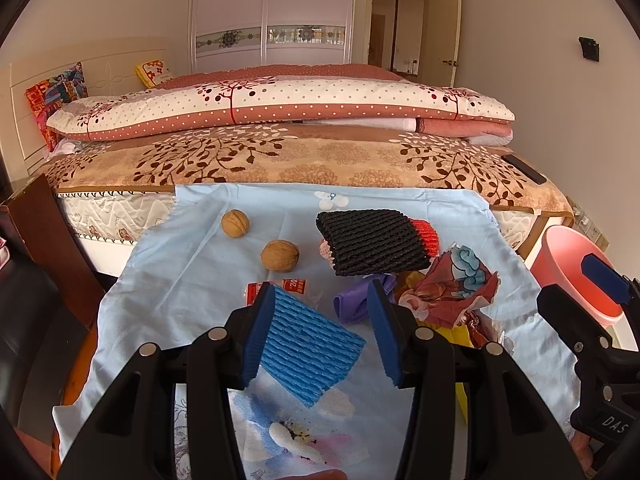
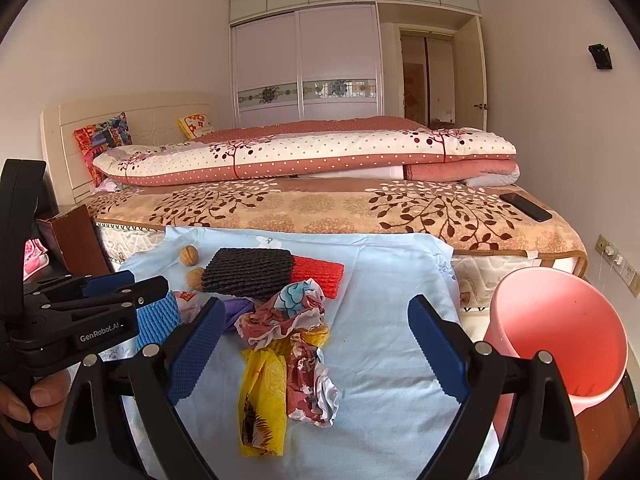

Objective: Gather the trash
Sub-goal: 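Move both tools toward the trash pile on the blue sheet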

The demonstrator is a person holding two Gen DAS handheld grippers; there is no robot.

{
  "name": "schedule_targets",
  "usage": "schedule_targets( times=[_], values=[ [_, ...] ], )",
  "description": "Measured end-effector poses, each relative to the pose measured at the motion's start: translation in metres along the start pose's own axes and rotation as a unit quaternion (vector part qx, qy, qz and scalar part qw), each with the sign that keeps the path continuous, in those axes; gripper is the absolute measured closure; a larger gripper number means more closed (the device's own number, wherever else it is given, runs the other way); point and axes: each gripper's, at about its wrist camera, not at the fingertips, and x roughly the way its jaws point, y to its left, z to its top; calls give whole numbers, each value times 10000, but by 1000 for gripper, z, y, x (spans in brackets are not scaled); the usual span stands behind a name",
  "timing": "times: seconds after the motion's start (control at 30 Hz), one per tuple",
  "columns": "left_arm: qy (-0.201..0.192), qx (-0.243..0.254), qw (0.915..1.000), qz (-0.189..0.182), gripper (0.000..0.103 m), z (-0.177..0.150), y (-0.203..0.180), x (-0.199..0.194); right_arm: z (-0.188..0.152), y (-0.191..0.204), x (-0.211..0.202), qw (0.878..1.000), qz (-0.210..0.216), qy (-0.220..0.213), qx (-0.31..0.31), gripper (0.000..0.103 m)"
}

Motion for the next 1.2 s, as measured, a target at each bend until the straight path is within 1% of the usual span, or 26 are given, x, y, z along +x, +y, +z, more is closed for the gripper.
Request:
schedule_targets(
  times=[0.73,1.03,1.2],
  values=[
    [20,-26,10000,-23,55,-5,-2,1,-1,0,6,9999,7,168,-30,12],
    [-2,-95,9999,-118,55,-6,4,0,-5,-3,10,9993,44,370,-2,12],
    [-31,-101,9998,-181,55,-8,9,-2,-11,-5,17,9979,178,629,40,18]
  ],
)
